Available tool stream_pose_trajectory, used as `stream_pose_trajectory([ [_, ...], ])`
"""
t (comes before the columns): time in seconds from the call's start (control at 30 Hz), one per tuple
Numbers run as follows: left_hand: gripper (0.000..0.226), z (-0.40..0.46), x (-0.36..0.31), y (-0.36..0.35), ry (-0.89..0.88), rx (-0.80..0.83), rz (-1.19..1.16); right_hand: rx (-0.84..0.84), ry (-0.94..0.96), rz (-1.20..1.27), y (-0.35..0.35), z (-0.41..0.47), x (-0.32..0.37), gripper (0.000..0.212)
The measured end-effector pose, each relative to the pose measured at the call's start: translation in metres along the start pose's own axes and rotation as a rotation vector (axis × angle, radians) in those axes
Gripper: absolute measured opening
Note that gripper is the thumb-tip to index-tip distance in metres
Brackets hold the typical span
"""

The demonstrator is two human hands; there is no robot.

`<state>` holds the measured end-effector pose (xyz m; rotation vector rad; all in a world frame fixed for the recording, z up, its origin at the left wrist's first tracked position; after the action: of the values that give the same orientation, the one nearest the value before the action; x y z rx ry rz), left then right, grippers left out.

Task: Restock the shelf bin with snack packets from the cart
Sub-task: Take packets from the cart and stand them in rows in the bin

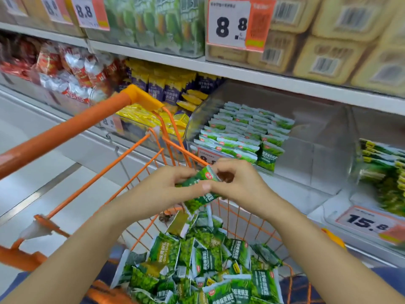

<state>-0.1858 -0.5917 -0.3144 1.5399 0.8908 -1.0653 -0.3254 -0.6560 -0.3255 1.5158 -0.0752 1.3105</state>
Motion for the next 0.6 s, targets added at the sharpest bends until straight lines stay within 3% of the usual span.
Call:
stream_pose_trajectory([
  [0.2, 0.052, 0.036, -0.033, -0.001, -0.169, -0.151, 0.169, -0.408, -0.046, 0.255, 0.039, -0.003, -0.005, 0.021],
  [0.23, 0.047, 0.044, -0.037, -0.005, -0.197, -0.214, 0.149, -0.447, -0.101, 0.308, 0.044, -0.002, -0.011, 0.024],
  [0.3, 0.040, 0.061, -0.040, -0.017, -0.217, -0.293, -0.009, -0.438, -0.226, 0.410, 0.050, 0.000, -0.028, 0.050],
  [0.37, 0.055, 0.077, -0.035, -0.031, -0.200, -0.353, -0.044, -0.413, -0.302, 0.470, 0.053, 0.001, -0.041, 0.058],
  [0.43, 0.055, 0.091, -0.026, -0.039, -0.198, -0.401, 0.120, -0.457, -0.331, 0.401, 0.062, 0.002, -0.052, 0.060],
  [0.5, 0.057, 0.096, -0.014, -0.041, -0.227, -0.445, 0.368, -0.606, -0.393, 0.287, 0.082, -0.002, -0.068, 0.052],
  [0.6, 0.078, 0.098, 0.008, -0.042, -0.188, -0.423, 0.650, -0.718, -0.572, 0.008, 0.118, -0.008, -0.099, 0.042],
])
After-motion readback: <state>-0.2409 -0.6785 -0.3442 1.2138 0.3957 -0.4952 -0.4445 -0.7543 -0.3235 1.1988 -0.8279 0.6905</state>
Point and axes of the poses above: each hand's wrist, its own z-axis towards the middle knuckle, its own y-axis out of the back of the hand, x = y × z, the point moved 4 cm from there along z, towards the middle knuckle, and after that the axes turned 12 degrees about -z, right-handed, at the moved point
